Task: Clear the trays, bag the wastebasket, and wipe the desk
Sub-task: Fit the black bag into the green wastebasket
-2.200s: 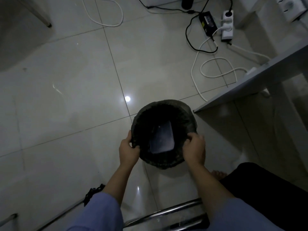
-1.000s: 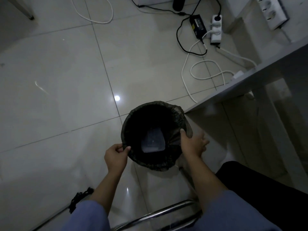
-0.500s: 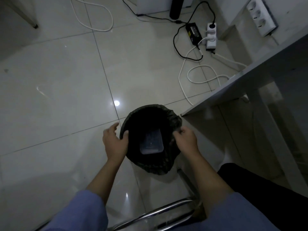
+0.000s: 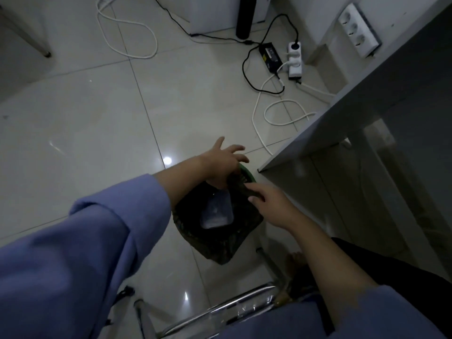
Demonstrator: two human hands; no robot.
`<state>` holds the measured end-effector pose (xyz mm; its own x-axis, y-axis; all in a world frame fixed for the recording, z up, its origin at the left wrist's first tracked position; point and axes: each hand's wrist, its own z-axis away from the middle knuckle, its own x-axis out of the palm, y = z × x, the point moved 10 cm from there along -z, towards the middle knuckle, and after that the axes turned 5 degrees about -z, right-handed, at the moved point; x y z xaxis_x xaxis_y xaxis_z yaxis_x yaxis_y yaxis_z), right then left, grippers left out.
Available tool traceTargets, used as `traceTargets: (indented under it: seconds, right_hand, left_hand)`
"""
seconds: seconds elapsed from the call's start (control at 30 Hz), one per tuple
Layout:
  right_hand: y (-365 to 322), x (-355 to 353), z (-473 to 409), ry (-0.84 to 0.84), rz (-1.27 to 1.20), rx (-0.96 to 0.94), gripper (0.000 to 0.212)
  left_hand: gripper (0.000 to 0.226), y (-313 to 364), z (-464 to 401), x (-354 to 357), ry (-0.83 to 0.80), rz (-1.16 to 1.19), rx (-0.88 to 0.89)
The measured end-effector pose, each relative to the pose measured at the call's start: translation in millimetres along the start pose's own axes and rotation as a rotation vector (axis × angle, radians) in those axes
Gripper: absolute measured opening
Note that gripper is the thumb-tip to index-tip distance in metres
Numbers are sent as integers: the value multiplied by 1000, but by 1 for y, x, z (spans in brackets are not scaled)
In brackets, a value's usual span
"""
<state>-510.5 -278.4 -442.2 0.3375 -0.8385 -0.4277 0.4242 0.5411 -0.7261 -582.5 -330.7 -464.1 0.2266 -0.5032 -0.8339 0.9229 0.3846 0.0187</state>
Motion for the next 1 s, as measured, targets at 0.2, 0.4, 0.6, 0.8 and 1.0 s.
traceTargets:
  seconds: [0.2,0.4,0.6,0.8,1.0]
  right_hand:
    - [24,-6,-4,58,113,72,26]
    - [47,-18,-3,215,52,212,13]
    - [56,-20,3,295,-80,288,36]
    - [68,16,15,156,-206,410,46]
    - [80,33,26,-47,138,502,48]
  left_hand:
    - [46,-67,19,34,-130,-61,-193]
    - [17,-116,61,55,162,514,-421]
    - [27,-120,113,63,581,976,-666]
    - [33,-105,123,106,584,1227,-765]
    - [54,-78,117,148,281,1082,-683]
